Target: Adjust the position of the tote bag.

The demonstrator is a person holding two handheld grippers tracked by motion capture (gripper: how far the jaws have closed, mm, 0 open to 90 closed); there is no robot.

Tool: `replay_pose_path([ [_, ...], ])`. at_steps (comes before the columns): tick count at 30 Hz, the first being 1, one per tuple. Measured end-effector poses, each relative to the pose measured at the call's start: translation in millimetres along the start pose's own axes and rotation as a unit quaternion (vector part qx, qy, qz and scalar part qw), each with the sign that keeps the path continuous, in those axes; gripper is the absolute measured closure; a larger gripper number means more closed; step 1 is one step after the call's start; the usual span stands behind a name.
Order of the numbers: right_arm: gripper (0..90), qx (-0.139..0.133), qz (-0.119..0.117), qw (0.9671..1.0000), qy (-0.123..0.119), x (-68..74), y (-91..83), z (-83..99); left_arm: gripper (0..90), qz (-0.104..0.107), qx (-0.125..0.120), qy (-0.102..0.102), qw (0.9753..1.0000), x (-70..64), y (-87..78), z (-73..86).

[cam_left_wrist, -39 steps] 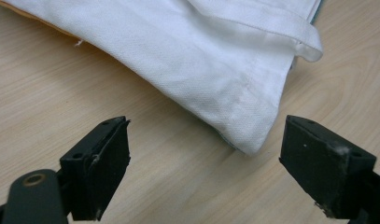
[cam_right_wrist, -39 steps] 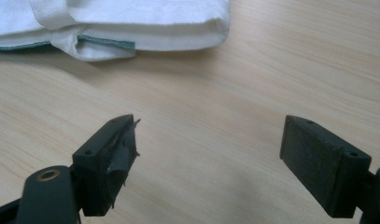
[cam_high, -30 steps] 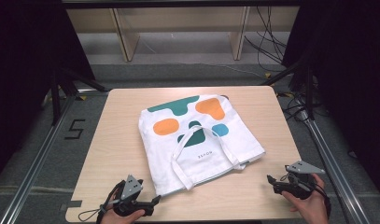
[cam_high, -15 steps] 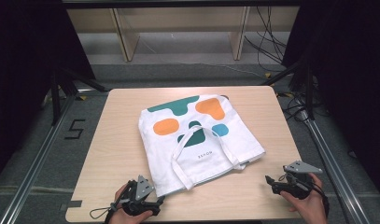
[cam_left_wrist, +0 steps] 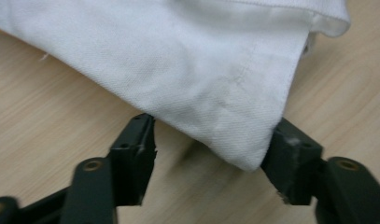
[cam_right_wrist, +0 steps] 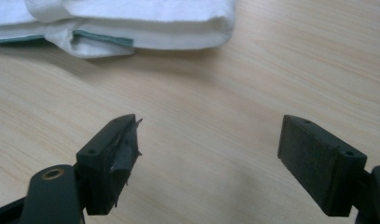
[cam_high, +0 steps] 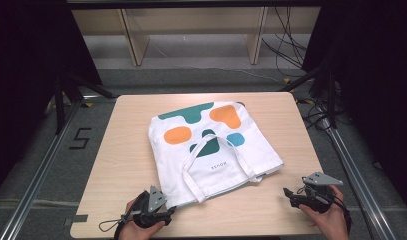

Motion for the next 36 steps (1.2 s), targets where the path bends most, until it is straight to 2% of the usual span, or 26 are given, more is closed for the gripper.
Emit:
replay_pose_path([
  [1,21.2,0.000,0.000,1.0000,0.000,0.0,0.0,0.0,41.7,-0.007,-0.009,-0.009,0.9999,2.9,-1.3,0.2],
  [2,21.3,-0.006,0.007,0.9999,-0.005,-0.6,0.3,-1.1,50.7,-0.002,-0.023,-0.010,0.9997,7.2,-7.2,1.3],
  [3,21.3,-0.006,0.007,0.9999,-0.005,-0.6,0.3,-1.1,56.3,-0.002,-0.023,-0.010,0.9997,7.2,-7.2,1.3],
  [4,21.4,0.000,-0.003,1.0000,-0.006,1.1,0.2,-0.6,59.7,-0.015,-0.026,0.012,0.9995,11.4,-10.2,2.4],
  [6,21.5,-0.007,0.007,0.9999,-0.011,1.0,-0.9,-2.2,66.8,-0.017,-0.031,0.016,0.9992,15.9,-13.0,1.9],
  [9,21.6,-0.008,0.007,0.9998,-0.017,2.5,-0.7,-3.5,69.0,-0.018,-0.037,0.015,0.9990,22.6,-15.7,2.0],
  [10,21.6,-0.011,0.014,0.9996,-0.022,3.2,0.0,-5.3,70.2,-0.029,-0.037,0.014,0.9988,29.7,-16.7,3.4],
  [11,21.6,-0.010,0.005,0.9998,-0.017,5.7,0.9,-6.7,70.3,-0.029,-0.037,0.014,0.9988,29.7,-16.7,3.4],
  [13,21.9,-0.015,0.007,0.9996,-0.021,9.1,2.4,-12.3,70.4,-0.019,-0.038,-0.001,0.9991,33.4,-14.9,4.8],
  [15,22.1,-0.010,-0.002,0.9997,-0.022,13.0,3.7,-15.2,70.3,-0.023,-0.039,0.005,0.9990,34.3,-14.9,4.5],
  [16,23.6,-0.011,0.004,0.9986,-0.051,15.9,9.1,-22.2,70.3,-0.020,-0.037,0.000,0.9991,33.0,-14.2,4.8],
  [19,24.9,-0.004,0.004,0.9982,-0.060,20.9,15.3,-28.5,70.2,-0.026,-0.038,0.011,0.9989,34.2,-14.6,4.1],
  [21,29.6,-0.010,0.015,0.9956,-0.092,23.6,22.4,-41.2,70.2,-0.015,-0.041,-0.005,0.9990,34.1,-13.8,4.6],
  [23,34.0,-0.003,0.023,0.9944,-0.103,24.6,27.9,-47.5,70.1,-0.021,-0.043,0.000,0.9989,35.7,-13.8,4.0],
  [24,34.3,0.000,0.022,0.9931,-0.115,24.6,31.6,-50.7,70.0,-0.014,-0.038,-0.006,0.9992,34.3,-13.7,5.1],
  [25,36.4,0.008,0.020,0.9924,-0.121,25.0,35.0,-53.6,70.0,-0.022,-0.034,0.009,0.9991,35.8,-14.2,5.1],
  [27,40.3,0.008,0.019,0.9926,-0.119,26.6,37.3,-56.1,70.1,-0.021,-0.037,0.006,0.9991,35.5,-13.8,4.8],
  [28,43.9,-0.012,0.036,0.9898,-0.137,27.1,40.2,-65.2,70.1,-0.013,-0.038,-0.006,0.9992,34.1,-12.8,5.4],
  [29,46.0,-0.017,0.045,0.9893,-0.137,28.3,40.5,-68.9,70.1,-0.013,-0.038,-0.006,0.9992,34.4,-12.7,5.6],
  [30,48.6,-0.021,0.057,0.9868,-0.150,28.2,41.9,-72.8,70.1,-0.018,-0.036,0.004,0.9992,36.0,-13.1,5.5],
  [31,48.6,-0.021,0.057,0.9868,-0.150,28.2,41.9,-72.8,70.1,-0.018,-0.036,0.004,0.9992,36.0,-13.1,5.5],
  [32,56.0,-0.019,0.076,0.9835,-0.163,29.4,47.7,-78.1,70.0,-0.017,-0.036,0.004,0.9992,36.3,-13.0,5.6],
  [33,56.0,-0.019,0.076,0.9835,-0.163,29.4,47.7,-78.1,70.0,-0.017,-0.035,0.004,0.9992,36.4,-13.1,5.8],
  [34,65.3,-0.005,0.086,0.9818,-0.169,28.8,55.3,-80.4,69.9,-0.016,-0.036,0.003,0.9992,36.4,-13.1,5.8],
  [35,69.0,0.003,0.086,0.9821,-0.168,29.5,58.2,-80.6,69.9,-0.017,-0.037,0.002,0.9992,36.3,-13.0,5.6],
  [36,74.7,0.010,0.087,0.9800,-0.179,29.1,58.9,-80.7,69.8,-0.019,-0.037,0.000,0.9992,36.7,-12.3,5.3],
])
Point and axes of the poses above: each handheld gripper's, and its own axes: y roughly forward along the jaws, z roughly out of its underside, x roughly to its left, the point moved 5 cm from there along y, roughly forward along the jaws, and after that the axes turned 13 degrees about x, right-handed, at the moved point
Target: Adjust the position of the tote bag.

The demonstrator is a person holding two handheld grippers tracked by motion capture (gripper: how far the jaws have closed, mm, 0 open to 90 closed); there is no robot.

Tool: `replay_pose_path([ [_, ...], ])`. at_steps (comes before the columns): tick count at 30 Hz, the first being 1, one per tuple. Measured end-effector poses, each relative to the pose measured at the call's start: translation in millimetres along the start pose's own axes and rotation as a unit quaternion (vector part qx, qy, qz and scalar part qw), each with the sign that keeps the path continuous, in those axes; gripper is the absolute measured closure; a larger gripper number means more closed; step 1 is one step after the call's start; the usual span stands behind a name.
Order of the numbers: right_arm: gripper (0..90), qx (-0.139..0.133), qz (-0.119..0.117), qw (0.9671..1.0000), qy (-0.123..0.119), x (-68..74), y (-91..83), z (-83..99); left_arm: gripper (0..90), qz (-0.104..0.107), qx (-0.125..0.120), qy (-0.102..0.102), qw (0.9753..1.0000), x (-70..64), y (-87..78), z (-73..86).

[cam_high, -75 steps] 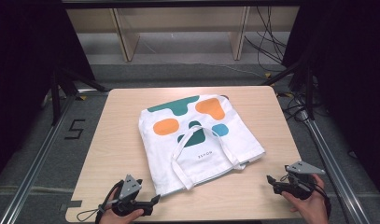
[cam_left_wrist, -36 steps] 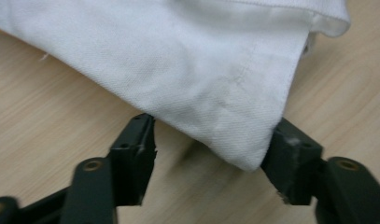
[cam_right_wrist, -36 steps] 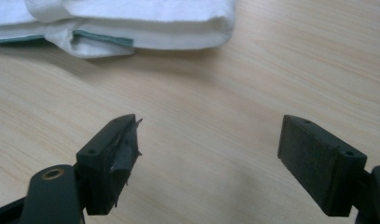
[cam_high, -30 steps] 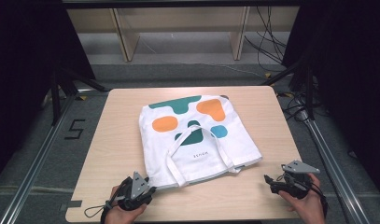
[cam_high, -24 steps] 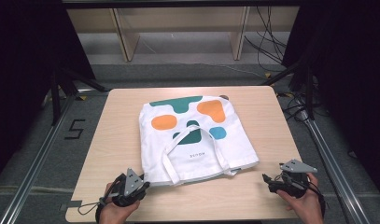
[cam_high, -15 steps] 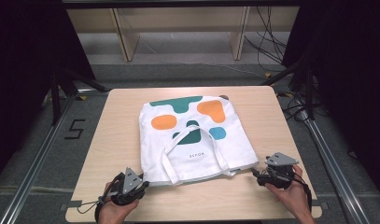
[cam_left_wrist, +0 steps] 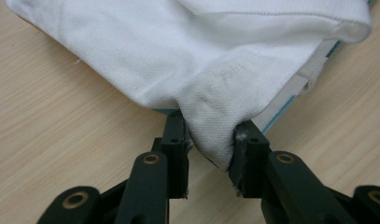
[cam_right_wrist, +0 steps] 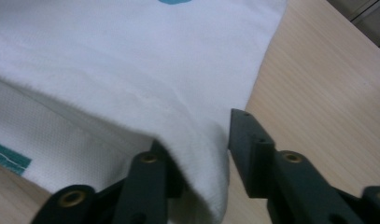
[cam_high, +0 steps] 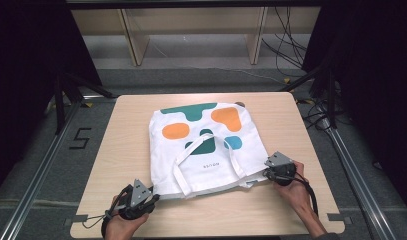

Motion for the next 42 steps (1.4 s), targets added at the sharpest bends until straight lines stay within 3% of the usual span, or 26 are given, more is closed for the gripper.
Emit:
replay_pose_path([
  [2,76.9,0.001,0.001,1.0000,-0.003,0.2,-1.4,0.1,69.7,0.008,-0.002,-0.011,0.9999,-1.8,0.6,0.3],
  [4,80.0,-0.009,-0.004,0.9999,-0.012,-1.9,-10.7,1.4,69.6,-0.003,0.001,0.007,1.0000,3.5,-0.3,0.3],
  [5,80.0,-0.009,-0.004,0.9999,-0.012,-1.9,-10.7,1.4,69.6,-0.003,0.001,0.007,1.0000,3.5,-0.3,0.3],
  [6,80.2,-0.009,-0.012,0.9999,-0.001,-0.9,-15.0,3.8,69.6,0.002,-0.003,-0.011,0.9999,2.8,0.7,0.3],
  [7,80.3,-0.013,-0.017,0.9997,0.010,1.4,-19.8,6.1,69.6,-0.005,0.001,0.004,1.0000,5.9,0.2,0.6],
  [8,80.3,-0.015,-0.027,0.9995,-0.001,7.0,-31.9,15.0,69.6,-0.005,0.000,0.002,1.0000,6.6,1.2,1.0],
  [9,80.3,-0.015,-0.027,0.9995,-0.001,7.0,-31.9,15.0,69.7,-0.005,0.000,0.002,1.0000,6.6,1.2,1.0],
  [10,80.1,-0.018,-0.035,0.9992,0.008,14.9,-46.0,25.3,69.6,0.000,0.001,-0.004,1.0000,5.4,3.8,0.9],
  [11,80.1,-0.018,-0.035,0.9992,0.008,14.9,-46.0,25.3,69.6,0.000,0.001,-0.004,1.0000,5.4,3.8,0.9],
  [13,79.7,-0.023,-0.043,0.9987,0.017,25.9,-65.8,42.7,68.9,-0.001,-0.001,-0.006,1.0000,3.9,6.7,-0.2],
  [14,79.6,-0.023,-0.046,0.9985,0.018,29.9,-70.7,48.0,68.1,-0.008,0.007,0.010,0.9999,4.5,6.9,-0.6],
  [15,79.5,-0.023,-0.050,0.9984,0.016,33.7,-74.4,52.9,67.2,-0.005,0.007,-0.004,0.9999,2.1,8.9,-0.3],
  [18,79.2,-0.017,-0.057,0.9979,0.026,43.2,-80.5,63.4,59.5,-0.011,0.031,0.003,0.9995,-0.5,12.0,0.9],
  [23,78.3,-0.022,-0.057,0.9979,0.022,42.9,-81.4,64.2,43.3,0.005,0.027,-0.016,0.9995,-5.1,19.5,-4.1],
  [24,77.0,-0.027,-0.058,0.9976,0.026,42.8,-80.0,62.7,41.5,-0.009,0.031,-0.002,0.9995,-5.0,21.6,-8.5],
  [27,75.3,-0.025,-0.062,0.9974,0.027,43.2,-78.5,63.7,37.3,-0.009,0.025,-0.017,0.9995,-2.2,25.5,-15.6],
  [28,74.5,-0.025,-0.062,0.9974,0.029,42.7,-78.1,63.9,37.0,-0.012,0.025,-0.011,0.9995,1.2,25.7,-17.3],
  [29,74.5,-0.025,-0.062,0.9974,0.029,42.7,-78.1,63.9,38.2,-0.012,0.025,-0.011,0.9995,1.2,25.7,-17.3],
  [30,73.5,-0.027,-0.063,0.9968,0.040,42.8,-77.9,63.3,38.2,-0.005,0.019,-0.029,0.9994,1.3,28.3,-18.8],
  [32,71.7,-0.027,-0.059,0.9969,0.043,41.5,-76.4,63.5,38.9,-0.008,0.019,-0.030,0.9993,5.2,31.9,-21.7],
  [33,71.6,-0.026,-0.061,0.9968,0.044,41.8,-75.5,63.7,41.2,-0.008,0.020,-0.027,0.9994,5.9,33.4,-22.4],
  [34,71.6,-0.023,-0.058,0.9971,0.043,42.2,-75.0,63.8,49.2,-0.011,0.025,-0.014,0.9995,7.1,37.0,-24.1],
  [37,72.8,-0.018,-0.054,0.9976,0.039,42.6,-74.3,64.3,69.5,-0.009,0.013,-0.006,0.9998,10.0,32.5,-25.6],
  [39,72.6,-0.015,-0.055,0.9977,0.037,40.8,-71.6,65.8,72.7,0.001,-0.003,0.008,1.0000,11.3,27.1,-25.7],
  [42,70.8,-0.001,-0.045,0.9988,0.022,39.3,-68.1,67.4,73.5,0.001,0.009,0.018,0.9998,7.2,25.8,-23.9],
])
Point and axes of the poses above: each handheld gripper's, and its own axes: y roughly forward along the jaws, z roughly out of its underside, x roughly to its left, the point moved 5 cm from there along y, roughly forward along the jaws, and after that the axes turned 13 degrees about x, right-handed, at the moved point
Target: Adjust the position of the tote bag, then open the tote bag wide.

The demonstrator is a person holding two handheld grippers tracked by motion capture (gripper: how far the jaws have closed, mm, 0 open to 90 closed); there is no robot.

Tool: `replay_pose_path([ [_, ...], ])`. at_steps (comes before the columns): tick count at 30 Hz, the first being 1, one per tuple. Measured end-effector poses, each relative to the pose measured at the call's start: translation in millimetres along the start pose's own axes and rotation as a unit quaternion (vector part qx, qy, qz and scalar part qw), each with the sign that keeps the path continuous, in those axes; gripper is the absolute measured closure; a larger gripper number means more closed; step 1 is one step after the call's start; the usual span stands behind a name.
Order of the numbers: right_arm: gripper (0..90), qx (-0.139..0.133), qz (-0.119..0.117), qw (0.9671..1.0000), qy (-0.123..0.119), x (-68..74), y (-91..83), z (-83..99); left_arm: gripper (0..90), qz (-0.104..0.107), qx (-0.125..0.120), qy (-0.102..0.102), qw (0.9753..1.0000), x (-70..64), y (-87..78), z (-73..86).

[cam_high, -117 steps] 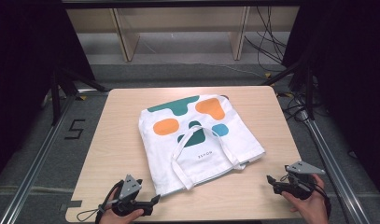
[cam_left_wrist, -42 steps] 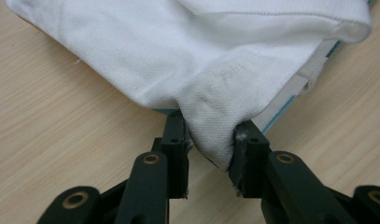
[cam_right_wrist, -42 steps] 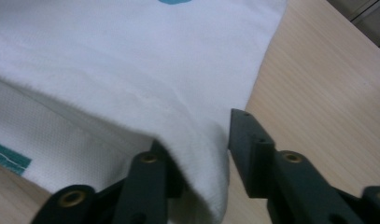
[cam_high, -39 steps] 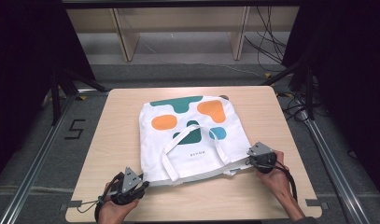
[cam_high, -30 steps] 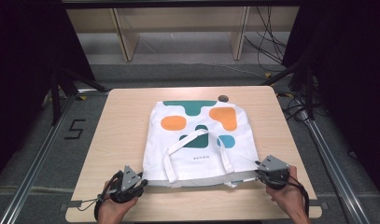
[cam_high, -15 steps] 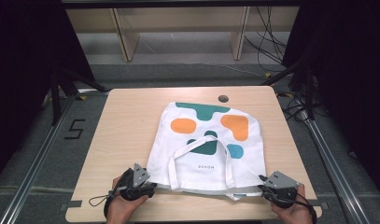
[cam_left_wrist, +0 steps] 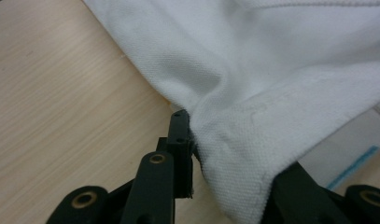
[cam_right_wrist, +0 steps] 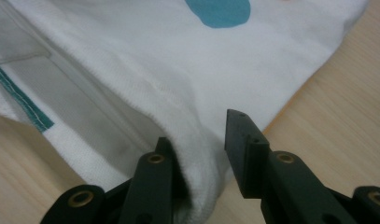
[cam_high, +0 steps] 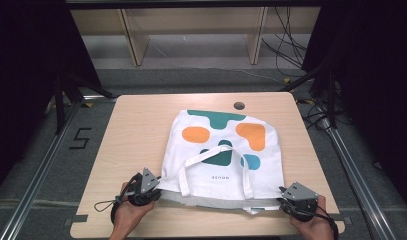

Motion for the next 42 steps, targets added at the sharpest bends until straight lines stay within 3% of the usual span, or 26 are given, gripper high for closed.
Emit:
replay_pose_path([
  [5,65.0,0.010,0.015,0.9998,0.006,-3.9,5.9,0.0,73.4,0.013,-0.007,-0.001,0.9999,-6.5,-2.2,3.9],
  [6,64.9,0.014,0.017,0.9997,0.003,-4.5,8.1,-1.1,73.4,0.003,-0.008,0.035,0.9993,-2.2,-3.2,2.0],
  [8,66.1,0.014,0.020,0.9997,-0.002,-4.7,10.4,-3.0,73.4,0.004,-0.006,0.036,0.9993,-2.4,-2.8,1.8],
  [9,75.2,0.010,0.011,0.9998,-0.010,-3.1,11.6,-6.4,73.3,0.007,-0.012,0.027,0.9995,-2.5,-2.3,1.7],
  [10,79.2,0.006,0.003,0.9999,-0.015,-3.6,11.4,-7.1,73.3,0.008,-0.008,0.033,0.9994,-1.4,-3.1,1.9],
  [14,81.2,-0.016,-0.001,0.9999,-0.003,-8.2,4.9,-8.0,73.3,0.008,-0.018,0.029,0.9994,-1.8,-5.0,-0.4],
  [15,81.2,-0.022,-0.001,0.9997,0.006,-8.5,3.8,-8.6,73.4,0.005,-0.018,0.031,0.9994,-2.2,-5.4,-0.5],
  [20,81.2,-0.035,-0.008,0.9993,0.011,-11.4,0.7,-8.5,73.5,0.013,-0.013,0.035,0.9992,-2.5,-7.6,0.3],
  [21,81.2,-0.039,-0.008,0.9990,0.022,-10.7,-0.8,-9.0,73.7,0.013,-0.013,0.035,0.9992,-2.5,-7.6,0.3],
  [23,81.2,-0.044,-0.004,0.9988,0.022,-11.1,-2.9,-9.4,73.9,0.016,-0.018,0.028,0.9993,-2.8,-9.3,-0.1],
  [27,81.2,-0.055,-0.001,0.9981,0.026,-10.9,-7.2,-10.8,74.8,0.008,-0.043,0.032,0.9985,-3.1,-14.9,-4.3],
  [28,81.3,-0.066,-0.002,0.9968,0.046,-9.8,-11.7,-12.1,75.1,0.008,-0.050,0.036,0.9980,-1.6,-18.9,-5.4],
  [29,81.3,-0.081,0.000,0.9958,0.044,-12.4,-15.3,-14.7,75.2,0.008,-0.050,0.036,0.9980,-1.6,-18.9,-5.4],
  [32,81.5,-0.112,0.017,0.9927,0.043,-15.1,-28.0,-23.6,75.8,0.017,-0.067,0.010,0.9976,0.5,-23.7,-7.0],
  [33,81.5,-0.118,0.019,0.9918,0.043,-15.5,-30.3,-25.8,75.9,0.012,-0.072,0.024,0.9970,3.4,-26.0,-8.9],
  [34,81.6,-0.119,0.018,0.9917,0.044,-16.4,-32.1,-27.2,75.9,0.016,-0.085,0.011,0.9962,2.2,-28.2,-11.0],
  [38,81.6,-0.125,0.015,0.9909,0.048,-20.3,-33.6,-31.1,76.8,0.016,-0.102,0.013,0.9946,4.0,-36.4,-19.0],
  [39,81.7,-0.125,0.008,0.9901,0.063,-20.3,-35.4,-32.0,77.2,0.020,-0.107,0.003,0.9940,3.6,-38.5,-21.8],
  [42,81.7,-0.143,0.014,0.9879,0.058,-30.5,-43.8,-38.5,78.2,0.020,-0.120,0.011,0.9925,7.5,-46.7,-31.0],
])
Point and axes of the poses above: each handheld gripper's, and its own axes: y roughly forward along the jaws, z roughly out of its underside, x roughly to its left, the point moved 5 cm from there along y, roughly forward along the jaws, and after that the axes turned 13 degrees about x, right-handed, at the moved point
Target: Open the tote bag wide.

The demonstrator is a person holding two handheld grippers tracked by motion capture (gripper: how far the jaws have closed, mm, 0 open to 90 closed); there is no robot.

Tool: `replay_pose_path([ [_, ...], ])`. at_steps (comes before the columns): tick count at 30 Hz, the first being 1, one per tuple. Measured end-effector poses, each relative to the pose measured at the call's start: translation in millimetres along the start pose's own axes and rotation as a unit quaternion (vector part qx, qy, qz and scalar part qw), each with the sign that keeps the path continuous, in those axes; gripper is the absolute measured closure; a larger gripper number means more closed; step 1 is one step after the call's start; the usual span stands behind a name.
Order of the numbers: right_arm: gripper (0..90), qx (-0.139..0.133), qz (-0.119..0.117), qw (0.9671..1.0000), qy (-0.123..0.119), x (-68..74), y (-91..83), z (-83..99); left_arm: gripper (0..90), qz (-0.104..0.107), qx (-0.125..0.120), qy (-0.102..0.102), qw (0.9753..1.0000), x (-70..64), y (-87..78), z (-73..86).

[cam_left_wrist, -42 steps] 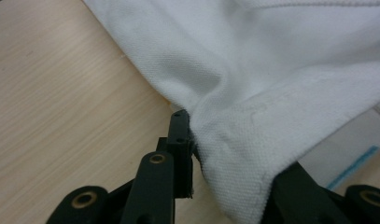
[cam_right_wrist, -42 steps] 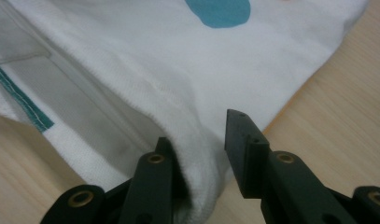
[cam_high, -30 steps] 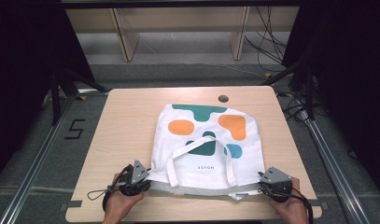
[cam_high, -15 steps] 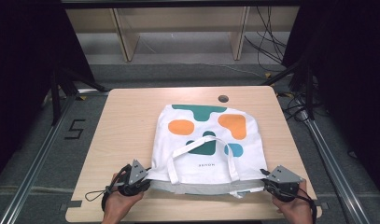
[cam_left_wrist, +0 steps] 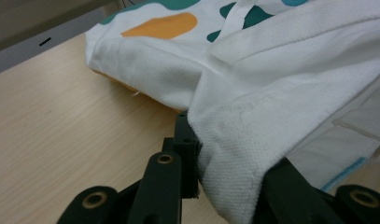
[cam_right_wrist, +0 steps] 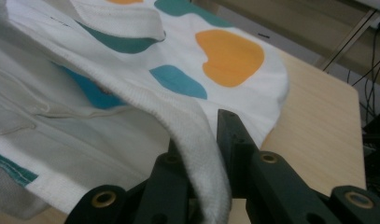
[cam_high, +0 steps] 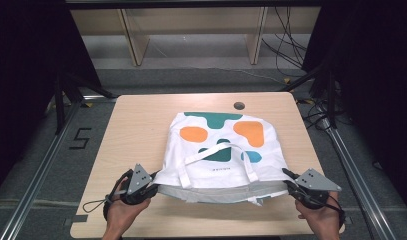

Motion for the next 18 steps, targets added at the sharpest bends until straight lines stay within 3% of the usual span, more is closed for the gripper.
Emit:
replay_pose_path([
  [2,81.7,-0.012,0.007,0.9999,-0.004,-4.1,-5.2,-9.0,78.3,-0.003,-0.003,-0.005,1.0000,2.0,-7.5,-7.6],
  [6,81.8,-0.052,0.019,0.9983,-0.018,-15.4,-25.2,-45.1,79.9,-0.031,-0.051,-0.004,0.9982,19.2,-30.5,-39.9],
  [7,81.8,-0.052,0.019,0.9983,-0.018,-15.4,-25.2,-45.1,80.2,-0.031,-0.051,-0.004,0.9982,19.2,-30.5,-39.9],
  [11,81.9,-0.083,0.036,0.9954,-0.031,-26.5,-47.4,-79.5,81.1,-0.045,-0.095,0.006,0.9945,28.8,-51.3,-69.2],
  [12,81.9,-0.098,0.044,0.9933,-0.043,-33.9,-57.7,-94.2,81.3,-0.050,-0.114,0.014,0.9921,30.7,-62.5,-81.3],
  [14,86.3,-0.101,0.043,0.9930,-0.041,-36.3,-63.3,-99.9,81.3,-0.049,-0.124,0.015,0.9910,31.2,-68.4,-86.8],
  [16,86.7,-0.114,0.046,0.9912,-0.048,-41.8,-76.9,-116.1,81.8,-0.059,-0.136,0.030,0.9885,31.6,-86.0,-101.3],
  [18,86.8,-0.115,0.044,0.9912,-0.049,-43.1,-81.0,-120.2,82.0,-0.060,-0.141,0.034,0.9876,31.5,-91.3,-105.8],
])
Point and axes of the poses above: each handheld gripper's, and its own axes: y roughly forward along the jaws, z roughly out of its underside, x roughly to its left, the point moved 5 cm from there along y, roughly forward along the jaws, and after that the axes turned 13 degrees about x, right-handed, at the moved point
